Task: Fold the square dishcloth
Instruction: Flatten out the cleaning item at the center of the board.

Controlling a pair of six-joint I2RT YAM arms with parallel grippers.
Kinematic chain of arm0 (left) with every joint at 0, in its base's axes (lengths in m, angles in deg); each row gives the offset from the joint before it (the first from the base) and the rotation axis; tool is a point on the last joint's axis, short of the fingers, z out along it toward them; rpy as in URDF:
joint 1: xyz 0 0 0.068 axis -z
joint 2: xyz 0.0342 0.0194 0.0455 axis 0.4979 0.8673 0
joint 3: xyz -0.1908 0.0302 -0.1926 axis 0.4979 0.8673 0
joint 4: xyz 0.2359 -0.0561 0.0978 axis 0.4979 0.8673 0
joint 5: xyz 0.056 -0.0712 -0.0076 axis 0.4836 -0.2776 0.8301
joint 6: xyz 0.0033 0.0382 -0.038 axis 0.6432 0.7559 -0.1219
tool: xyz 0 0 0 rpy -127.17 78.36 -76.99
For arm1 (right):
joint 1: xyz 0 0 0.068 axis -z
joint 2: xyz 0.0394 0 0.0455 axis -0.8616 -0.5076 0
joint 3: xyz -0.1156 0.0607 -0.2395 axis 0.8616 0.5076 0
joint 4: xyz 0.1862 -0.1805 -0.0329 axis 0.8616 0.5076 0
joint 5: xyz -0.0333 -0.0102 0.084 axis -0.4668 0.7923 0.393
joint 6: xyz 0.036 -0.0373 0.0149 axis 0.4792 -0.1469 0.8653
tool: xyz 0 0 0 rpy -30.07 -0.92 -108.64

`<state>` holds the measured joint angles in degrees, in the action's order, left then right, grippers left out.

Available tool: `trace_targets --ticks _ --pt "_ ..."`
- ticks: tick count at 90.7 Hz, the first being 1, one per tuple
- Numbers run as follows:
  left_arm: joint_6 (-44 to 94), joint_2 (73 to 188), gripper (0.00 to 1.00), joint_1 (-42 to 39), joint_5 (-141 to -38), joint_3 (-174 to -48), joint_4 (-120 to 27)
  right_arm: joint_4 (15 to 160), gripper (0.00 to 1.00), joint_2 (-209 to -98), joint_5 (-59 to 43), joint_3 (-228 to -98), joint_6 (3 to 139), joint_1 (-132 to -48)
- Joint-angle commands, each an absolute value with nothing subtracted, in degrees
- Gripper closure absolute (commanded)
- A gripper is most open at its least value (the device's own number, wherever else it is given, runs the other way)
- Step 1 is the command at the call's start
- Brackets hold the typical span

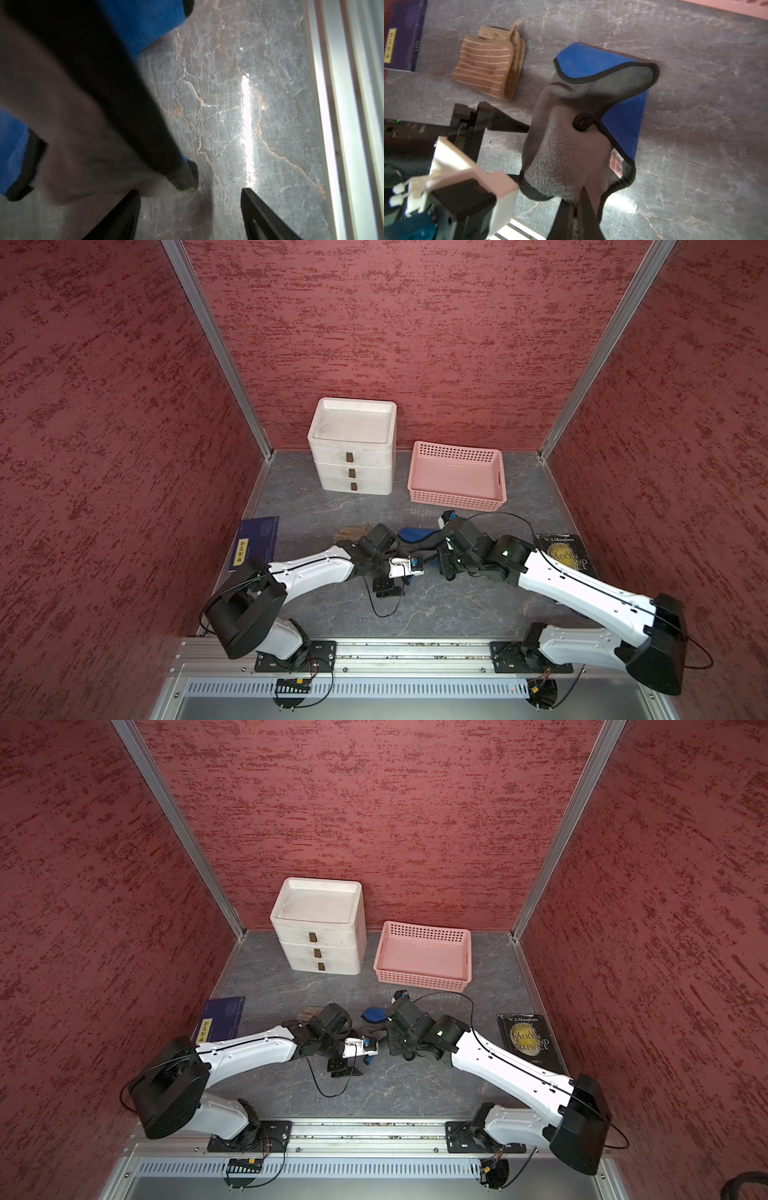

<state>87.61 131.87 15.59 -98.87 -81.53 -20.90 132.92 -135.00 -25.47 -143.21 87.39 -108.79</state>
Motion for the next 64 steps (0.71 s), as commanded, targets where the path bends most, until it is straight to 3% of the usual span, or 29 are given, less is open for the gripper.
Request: trace_targets --ticks 1,21,64 --pt "91.42 134.12 0.22 17.27 -94.56 -81.31 -24.62 136.21 1.0 -134.25 -26.5 -141.63 88.02 -104.85" --pt "96.66 141.22 0.24 20.12 -90.11 -84.12 -27.71 137.0 1.0 -131.83 -26.4 -136.54 88.72 -98.59" --pt "102.57 148.03 0.45 20.06 -91.54 -92.23 -21.31 136.27 1.0 -130.39 -26.26 -132.85 86.73 -93.92"
